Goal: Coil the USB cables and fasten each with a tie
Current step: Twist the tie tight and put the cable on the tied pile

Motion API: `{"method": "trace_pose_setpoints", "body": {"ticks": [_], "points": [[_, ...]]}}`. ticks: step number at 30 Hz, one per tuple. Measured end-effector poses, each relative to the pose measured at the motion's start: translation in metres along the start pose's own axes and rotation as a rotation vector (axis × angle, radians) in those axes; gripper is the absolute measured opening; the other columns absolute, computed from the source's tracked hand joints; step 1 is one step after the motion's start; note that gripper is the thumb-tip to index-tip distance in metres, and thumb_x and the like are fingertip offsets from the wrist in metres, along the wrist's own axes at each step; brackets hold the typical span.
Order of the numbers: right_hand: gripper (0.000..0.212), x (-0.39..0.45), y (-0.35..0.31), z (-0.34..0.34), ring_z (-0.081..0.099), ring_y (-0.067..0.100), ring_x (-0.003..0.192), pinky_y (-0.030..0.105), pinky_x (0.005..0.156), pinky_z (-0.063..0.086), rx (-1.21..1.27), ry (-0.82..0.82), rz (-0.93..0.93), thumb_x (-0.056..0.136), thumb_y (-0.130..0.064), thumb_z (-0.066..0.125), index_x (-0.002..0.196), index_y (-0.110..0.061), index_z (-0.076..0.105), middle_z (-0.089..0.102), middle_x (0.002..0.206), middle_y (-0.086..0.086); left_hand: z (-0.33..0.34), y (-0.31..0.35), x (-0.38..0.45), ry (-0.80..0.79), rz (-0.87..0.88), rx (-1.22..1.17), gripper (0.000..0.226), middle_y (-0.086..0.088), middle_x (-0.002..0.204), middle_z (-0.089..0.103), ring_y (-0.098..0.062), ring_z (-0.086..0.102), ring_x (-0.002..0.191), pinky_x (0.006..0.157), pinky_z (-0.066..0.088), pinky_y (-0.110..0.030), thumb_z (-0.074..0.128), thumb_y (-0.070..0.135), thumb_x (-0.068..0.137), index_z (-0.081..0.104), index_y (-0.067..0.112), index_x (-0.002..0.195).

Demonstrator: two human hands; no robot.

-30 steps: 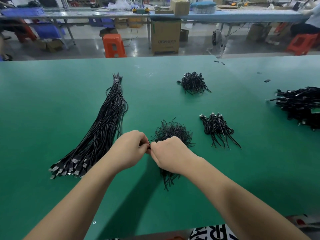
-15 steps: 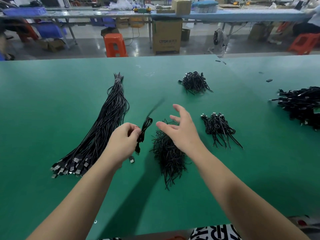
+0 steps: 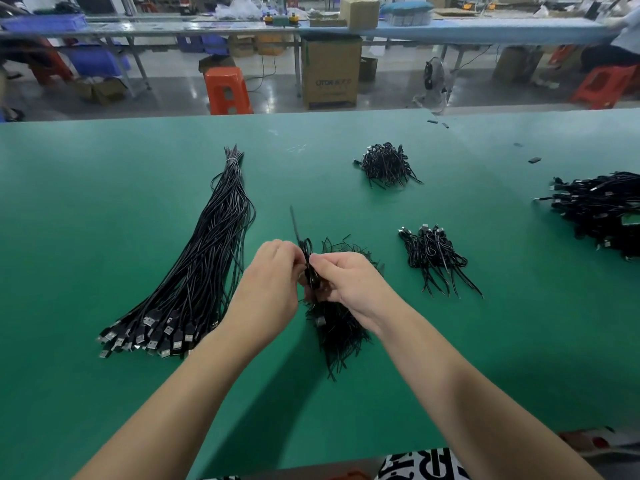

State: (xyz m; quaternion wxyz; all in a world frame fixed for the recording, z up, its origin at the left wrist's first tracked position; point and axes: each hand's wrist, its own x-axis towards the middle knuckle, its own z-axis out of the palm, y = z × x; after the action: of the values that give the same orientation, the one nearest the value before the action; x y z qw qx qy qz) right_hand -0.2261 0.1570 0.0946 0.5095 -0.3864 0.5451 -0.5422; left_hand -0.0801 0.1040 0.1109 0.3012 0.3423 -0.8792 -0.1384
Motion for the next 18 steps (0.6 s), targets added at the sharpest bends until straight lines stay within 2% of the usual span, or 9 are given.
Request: {"method": "trace_pose_setpoints", "body": {"ticks": [3, 5, 7, 9, 11, 13, 18], "points": [[0.025, 0.0014, 0.0006, -0.0028, 0.060, 0.021, 0.070, 0.031, 0.063, 0.055, 0.034, -0.019, 0.060, 0.104, -0.018, 0.054, 0.116, -0.001, 0.066, 0.069, 0.080, 0.008, 0.0009, -0.0041, -0.0016, -0.020, 0.238, 0.186, 0.018, -0.009, 0.081, 0.054, -0.031, 0.050, 0.076, 0.073, 0.038, -0.036, 0.061, -0.013, 0.081, 0.056, 0.004, 0.084], [0.024, 0.0024, -0.0005, -0.0043, 0.057, 0.020, 0.060, 0.030, 0.056, 0.054, 0.023, 0.015, 0.052, 0.103, -0.017, 0.057, 0.124, -0.006, 0.058, 0.069, 0.075, 0.010, 0.0012, -0.0032, -0.0023, -0.008, 0.256, 0.171, 0.011, -0.009, 0.081, 0.055, -0.031, 0.051, 0.075, 0.072, 0.038, -0.036, 0.058, -0.006, 0.085, 0.057, 0.005, 0.083], [0.017, 0.0033, -0.0009, -0.0063, 0.057, 0.021, 0.053, 0.033, 0.056, 0.054, -0.021, 0.043, 0.011, 0.100, -0.020, 0.060, 0.114, -0.010, 0.058, 0.071, 0.072, 0.009, 0.0017, -0.0019, -0.0020, 0.006, 0.187, 0.094, 0.009, -0.008, 0.083, 0.057, -0.031, 0.054, 0.079, 0.074, 0.038, -0.032, 0.057, -0.001, 0.091, 0.059, 0.005, 0.085], [0.014, 0.0037, -0.0013, -0.0081, 0.059, 0.026, 0.059, 0.038, 0.062, 0.055, -0.051, 0.055, -0.023, 0.097, -0.024, 0.063, 0.102, -0.011, 0.062, 0.073, 0.074, 0.010, 0.0023, -0.0012, -0.0020, 0.005, 0.115, 0.034, 0.005, -0.008, 0.087, 0.059, -0.030, 0.057, 0.084, 0.076, 0.040, -0.030, 0.062, 0.001, 0.094, 0.062, 0.004, 0.090], [0.014, 0.0041, -0.0021, -0.0086, 0.062, 0.028, 0.067, 0.044, 0.068, 0.055, -0.067, 0.065, -0.046, 0.096, -0.026, 0.065, 0.097, -0.012, 0.064, 0.074, 0.077, 0.011, 0.0020, -0.0003, -0.0021, 0.007, 0.072, 0.001, 0.002, -0.008, 0.091, 0.062, -0.030, 0.059, 0.089, 0.079, 0.046, -0.036, 0.063, 0.003, 0.094, 0.065, 0.003, 0.095], [0.014, 0.0039, -0.0025, -0.0088, 0.065, 0.022, 0.069, 0.047, 0.074, 0.056, -0.089, 0.083, -0.069, 0.095, -0.027, 0.067, 0.096, -0.013, 0.065, 0.075, 0.078, 0.010, 0.0026, 0.0014, -0.0023, 0.010, 0.065, -0.012, 0.005, -0.010, 0.093, 0.064, -0.031, 0.060, 0.090, 0.079, 0.050, -0.043, 0.063, 0.004, 0.094, 0.066, 0.002, 0.097], [0.015, -0.0003, -0.0033, -0.0070, 0.064, 0.018, 0.065, 0.029, 0.063, 0.053, -0.086, 0.112, -0.115, 0.096, -0.027, 0.067, 0.093, -0.012, 0.063, 0.076, 0.079, 0.011, 0.0029, 0.0021, -0.0044, 0.031, 0.073, 0.019, 0.005, -0.004, 0.089, 0.065, -0.028, 0.062, 0.085, 0.073, 0.051, -0.041, 0.068, 0.004, 0.090, 0.066, 0.007, 0.094]]}}
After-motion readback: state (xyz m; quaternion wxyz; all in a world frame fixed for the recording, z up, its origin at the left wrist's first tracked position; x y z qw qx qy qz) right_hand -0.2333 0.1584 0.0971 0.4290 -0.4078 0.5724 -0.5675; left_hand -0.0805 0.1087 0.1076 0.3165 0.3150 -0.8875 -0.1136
